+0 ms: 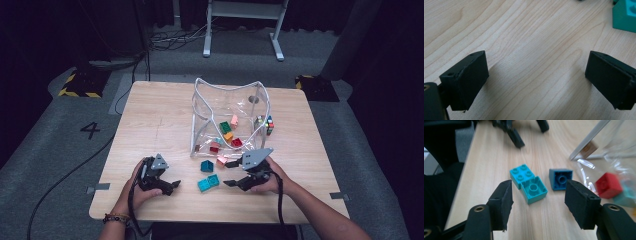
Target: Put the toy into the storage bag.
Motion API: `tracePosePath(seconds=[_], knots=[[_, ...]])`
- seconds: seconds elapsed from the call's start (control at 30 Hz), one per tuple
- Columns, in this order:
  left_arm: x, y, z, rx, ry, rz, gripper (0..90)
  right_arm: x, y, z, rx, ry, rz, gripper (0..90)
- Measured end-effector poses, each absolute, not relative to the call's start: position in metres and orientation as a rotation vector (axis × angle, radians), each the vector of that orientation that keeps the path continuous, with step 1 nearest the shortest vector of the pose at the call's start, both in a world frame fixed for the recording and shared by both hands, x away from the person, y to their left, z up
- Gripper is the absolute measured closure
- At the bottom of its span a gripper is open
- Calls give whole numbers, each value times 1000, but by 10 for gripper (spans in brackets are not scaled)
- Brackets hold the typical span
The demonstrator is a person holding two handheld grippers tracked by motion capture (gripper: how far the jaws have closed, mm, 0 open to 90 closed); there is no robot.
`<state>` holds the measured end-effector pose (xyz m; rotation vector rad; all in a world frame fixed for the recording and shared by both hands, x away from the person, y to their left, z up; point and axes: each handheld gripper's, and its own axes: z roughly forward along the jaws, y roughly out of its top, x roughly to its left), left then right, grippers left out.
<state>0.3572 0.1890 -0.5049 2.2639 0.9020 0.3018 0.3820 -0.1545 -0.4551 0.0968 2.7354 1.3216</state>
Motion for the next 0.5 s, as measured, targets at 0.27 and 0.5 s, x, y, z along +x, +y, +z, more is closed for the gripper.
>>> tracePosePath(seconds=[0.27, 0.5], knots=[[357, 189, -505, 2265, 901, 304, 50, 394, -130, -495, 135, 2813, 1252, 375], [357, 189, -505, 2264, 902, 302, 50, 396, -119, -505, 157, 2826, 1286, 369]])
